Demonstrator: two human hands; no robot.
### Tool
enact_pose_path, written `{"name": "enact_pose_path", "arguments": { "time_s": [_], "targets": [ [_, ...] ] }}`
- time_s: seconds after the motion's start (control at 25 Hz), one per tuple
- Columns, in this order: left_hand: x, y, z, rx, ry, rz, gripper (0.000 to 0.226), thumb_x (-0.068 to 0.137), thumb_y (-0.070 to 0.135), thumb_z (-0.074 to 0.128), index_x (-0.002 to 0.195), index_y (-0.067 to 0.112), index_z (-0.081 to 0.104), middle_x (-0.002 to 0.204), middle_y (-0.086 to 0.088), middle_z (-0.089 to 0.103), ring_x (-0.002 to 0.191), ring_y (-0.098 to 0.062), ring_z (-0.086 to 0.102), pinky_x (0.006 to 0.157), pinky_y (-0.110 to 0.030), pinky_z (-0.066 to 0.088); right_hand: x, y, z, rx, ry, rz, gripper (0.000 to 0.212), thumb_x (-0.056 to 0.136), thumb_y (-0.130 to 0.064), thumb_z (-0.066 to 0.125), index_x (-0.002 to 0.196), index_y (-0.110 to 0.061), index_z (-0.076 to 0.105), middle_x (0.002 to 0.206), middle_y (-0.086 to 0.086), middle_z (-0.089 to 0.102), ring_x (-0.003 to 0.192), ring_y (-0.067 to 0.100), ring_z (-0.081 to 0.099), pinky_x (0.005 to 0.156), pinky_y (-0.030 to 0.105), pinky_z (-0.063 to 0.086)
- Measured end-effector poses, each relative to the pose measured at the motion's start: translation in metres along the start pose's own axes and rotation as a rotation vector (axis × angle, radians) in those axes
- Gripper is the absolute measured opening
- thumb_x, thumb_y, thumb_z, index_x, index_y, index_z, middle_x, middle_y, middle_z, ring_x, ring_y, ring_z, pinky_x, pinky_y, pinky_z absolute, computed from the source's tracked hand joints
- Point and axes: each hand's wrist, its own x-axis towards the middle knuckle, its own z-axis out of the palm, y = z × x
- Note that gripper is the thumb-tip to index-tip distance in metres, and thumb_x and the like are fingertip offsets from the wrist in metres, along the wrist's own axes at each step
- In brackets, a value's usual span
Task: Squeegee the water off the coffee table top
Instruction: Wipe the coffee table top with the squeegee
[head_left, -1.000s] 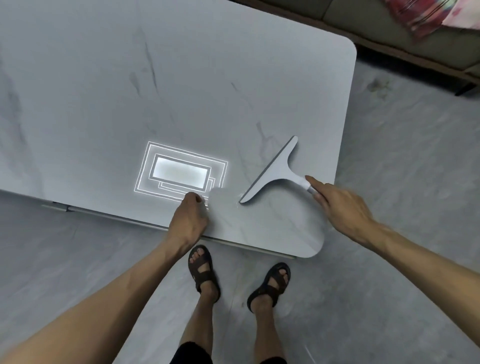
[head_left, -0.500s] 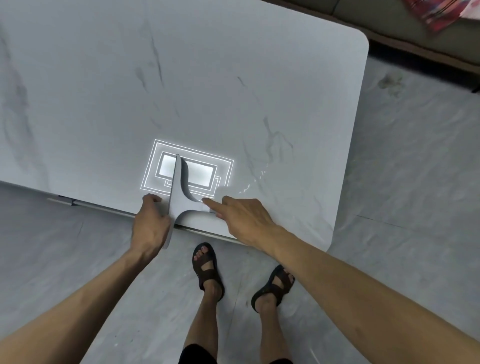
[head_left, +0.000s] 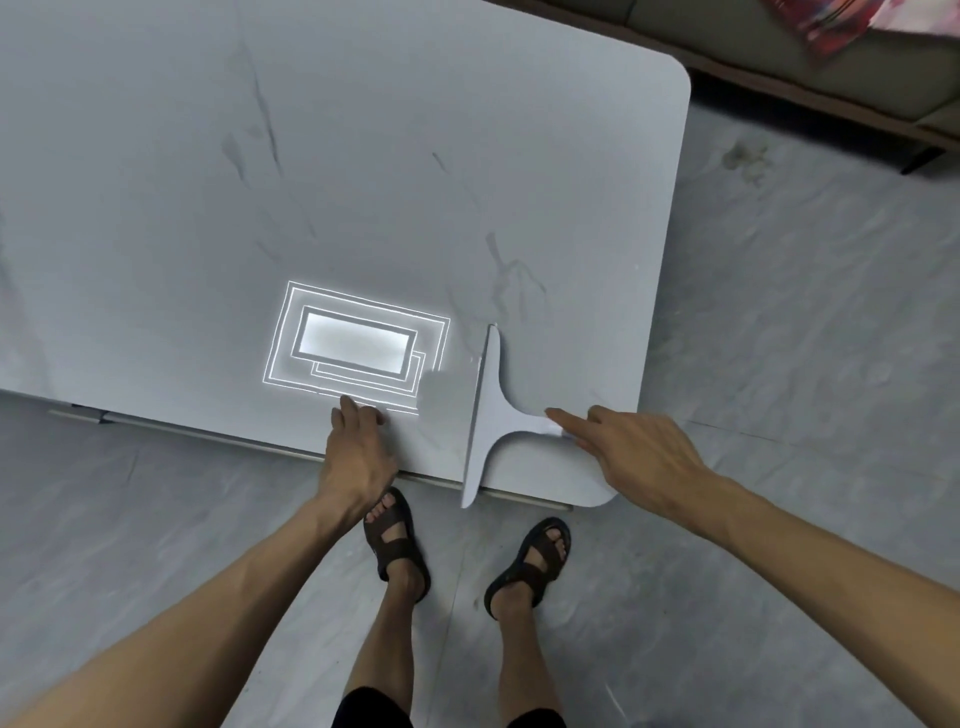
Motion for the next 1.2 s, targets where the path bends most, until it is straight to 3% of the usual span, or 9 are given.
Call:
{"name": "enact_pose_path", "arguments": {
  "time_s": [0.2, 0.36, 0.6, 0.68, 0.8, 1.0, 1.2],
  "targets": [
    [-0.007, 0.009, -0.004, -0.173, 0.22, -0.09, 0.028, 0.082, -0.004, 0.053, 0.109, 0.002, 0.05, 0.108, -0.014, 0.054, 0.094, -0.033, 0.056, 0.08, -0.045, 0.049, 0.015, -0.028, -0.006, 0.057, 0.027, -0.092, 0.067, 0.087, -0.007, 0.063, 0.143, -0.034, 0.038, 0.076, -0.005, 0.052, 0.05, 0.014, 0.037, 0.042, 0.023, 0.009],
    [-0.007, 0.014, -0.001, -0.27, 0.199, -0.178, 0.015, 0.081, 0.011, 0.056, 0.09, 0.014, 0.045, 0.09, -0.004, 0.054, 0.076, -0.028, 0.055, 0.063, -0.038, 0.046, 0.042, -0.067, 0.01, 0.128, -0.062, -0.171, 0.073, 0.089, -0.004, 0.05, 0.148, -0.038, 0.023, 0.095, 0.001, 0.053, 0.064, 0.017, 0.037, 0.048, 0.028, 0.012],
    [-0.005, 0.045, 0.016, -0.232, 0.117, -0.146, 0.018, 0.074, 0.004, 0.06, 0.08, 0.011, 0.044, 0.094, -0.011, 0.055, 0.084, -0.033, 0.057, 0.073, -0.046, 0.051, 0.027, -0.033, 0.023, 0.128, -0.097, -0.117, 0.069, 0.091, -0.004, 0.045, 0.147, -0.039, 0.025, 0.099, 0.002, 0.055, 0.07, 0.022, 0.051, 0.05, 0.03, 0.021],
    [-0.008, 0.059, 0.024, -0.132, 0.147, -0.052, 0.016, 0.076, -0.001, 0.055, 0.09, 0.005, 0.05, 0.1, -0.015, 0.054, 0.09, -0.035, 0.055, 0.079, -0.047, 0.048, 0.012, -0.008, 0.025, 0.119, -0.095, -0.093, 0.067, 0.091, -0.005, 0.045, 0.147, -0.039, 0.028, 0.096, 0.002, 0.056, 0.068, 0.022, 0.052, 0.049, 0.029, 0.024],
    [-0.013, 0.073, 0.036, 0.05, 0.123, 0.123, 0.035, 0.073, -0.006, 0.052, 0.108, -0.002, 0.051, 0.11, -0.02, 0.049, 0.097, -0.037, 0.05, 0.084, -0.045, 0.043, -0.013, 0.028, 0.027, 0.059, -0.084, -0.044, 0.058, 0.095, -0.013, 0.046, 0.145, -0.04, 0.033, 0.09, -0.002, 0.058, 0.067, 0.021, 0.056, 0.049, 0.029, 0.03],
    [-0.01, 0.093, 0.052, 0.13, 0.032, 0.143, 0.047, 0.074, 0.003, 0.057, 0.12, -0.002, 0.048, 0.118, -0.02, 0.044, 0.106, -0.035, 0.045, 0.091, -0.04, 0.041, -0.04, 0.074, 0.024, 0.055, -0.049, -0.015, 0.047, 0.095, -0.019, 0.051, 0.138, -0.038, 0.046, 0.074, -0.005, 0.051, 0.055, 0.015, 0.038, 0.044, 0.027, 0.031],
    [-0.012, 0.112, 0.062, 0.095, -0.004, 0.128, 0.043, 0.074, 0.003, 0.057, 0.117, -0.002, 0.047, 0.114, -0.02, 0.043, 0.103, -0.036, 0.044, 0.086, -0.038, 0.039, -0.061, 0.11, 0.018, 0.018, -0.019, 0.008, 0.039, 0.096, -0.023, 0.05, 0.132, -0.038, 0.052, 0.068, -0.002, 0.052, 0.051, 0.022, 0.049, 0.042, 0.026, 0.031]
  ]
}}
